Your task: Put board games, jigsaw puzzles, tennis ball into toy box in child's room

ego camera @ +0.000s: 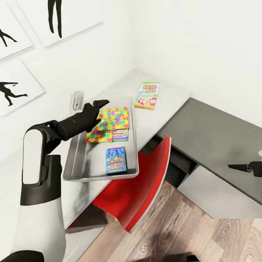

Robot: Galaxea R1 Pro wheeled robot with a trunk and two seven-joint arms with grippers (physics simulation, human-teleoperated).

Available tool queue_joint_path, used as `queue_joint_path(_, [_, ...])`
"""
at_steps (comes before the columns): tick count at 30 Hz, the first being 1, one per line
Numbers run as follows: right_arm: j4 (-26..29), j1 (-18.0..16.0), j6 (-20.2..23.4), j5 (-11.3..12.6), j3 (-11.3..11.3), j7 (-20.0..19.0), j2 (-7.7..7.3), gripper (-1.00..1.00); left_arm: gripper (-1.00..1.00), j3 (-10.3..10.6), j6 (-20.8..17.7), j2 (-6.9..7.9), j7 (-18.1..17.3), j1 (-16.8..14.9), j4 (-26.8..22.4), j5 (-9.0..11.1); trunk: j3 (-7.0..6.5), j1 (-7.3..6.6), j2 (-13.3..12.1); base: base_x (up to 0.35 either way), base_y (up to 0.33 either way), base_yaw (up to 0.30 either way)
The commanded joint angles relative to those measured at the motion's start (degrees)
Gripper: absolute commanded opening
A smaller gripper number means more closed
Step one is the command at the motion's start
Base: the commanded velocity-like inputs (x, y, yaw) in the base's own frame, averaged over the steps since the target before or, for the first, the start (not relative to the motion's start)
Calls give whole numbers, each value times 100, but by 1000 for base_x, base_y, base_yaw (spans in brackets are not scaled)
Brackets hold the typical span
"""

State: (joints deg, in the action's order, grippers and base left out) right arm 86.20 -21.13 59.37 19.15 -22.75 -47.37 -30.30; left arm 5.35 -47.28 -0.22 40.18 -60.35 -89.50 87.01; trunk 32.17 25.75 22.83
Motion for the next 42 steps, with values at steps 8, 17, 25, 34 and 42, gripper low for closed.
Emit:
queue_joint_path(8, [1,-5,22,-26,-15,-39,-2,100,100,0,-121,-9,192,-159,-162,55,8,3,9,0,0,-227])
queue_joint_path(17, [2,-5,22,-26,-18,-40,-3,100,100,18,-221,-18,699,-610,-235,54,8,3,9,0,0,-271])
queue_joint_path(25, [2,-5,22,-26,-14,-41,-3,100,100,31,-463,-16,1293,-1377,-251,128,8,3,9,0,0,-283])
queue_joint_path(34, [2,-5,18,-26,-15,-39,0,100,100,388,-520,-21,1866,-2006,-244,389,8,3,9,0,0,-169])
queue_joint_path(42, [2,-5,9,-26,-11,-37,4,100,100,646,-526,-7,2123,-2342,-211,465,8,3,9,0,0,-38])
